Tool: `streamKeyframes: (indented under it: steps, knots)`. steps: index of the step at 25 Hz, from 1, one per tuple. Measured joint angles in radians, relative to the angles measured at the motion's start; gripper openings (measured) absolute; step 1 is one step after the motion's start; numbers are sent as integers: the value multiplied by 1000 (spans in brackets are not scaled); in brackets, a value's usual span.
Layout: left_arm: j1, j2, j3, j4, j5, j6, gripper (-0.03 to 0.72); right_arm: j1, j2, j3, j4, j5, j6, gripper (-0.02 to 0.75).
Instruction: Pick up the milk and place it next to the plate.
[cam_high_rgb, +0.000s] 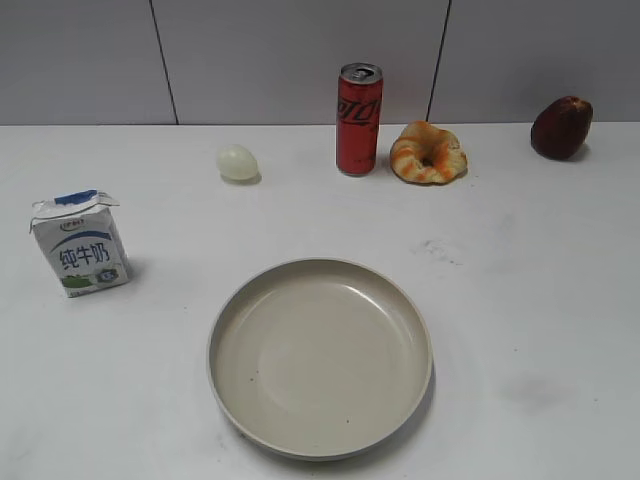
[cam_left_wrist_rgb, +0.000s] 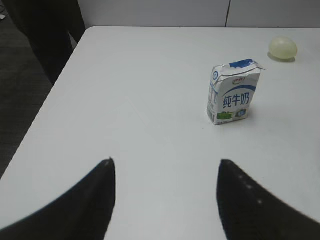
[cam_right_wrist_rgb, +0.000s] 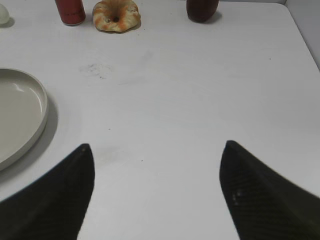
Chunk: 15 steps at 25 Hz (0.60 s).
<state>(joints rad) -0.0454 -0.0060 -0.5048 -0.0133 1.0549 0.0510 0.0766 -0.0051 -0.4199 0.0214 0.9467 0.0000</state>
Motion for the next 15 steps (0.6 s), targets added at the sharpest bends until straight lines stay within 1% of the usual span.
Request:
streamKeyframes:
  steps: [15]
  knots:
    - [0,0,0,2,-1,0,488,0,0,0,0,0,0,588]
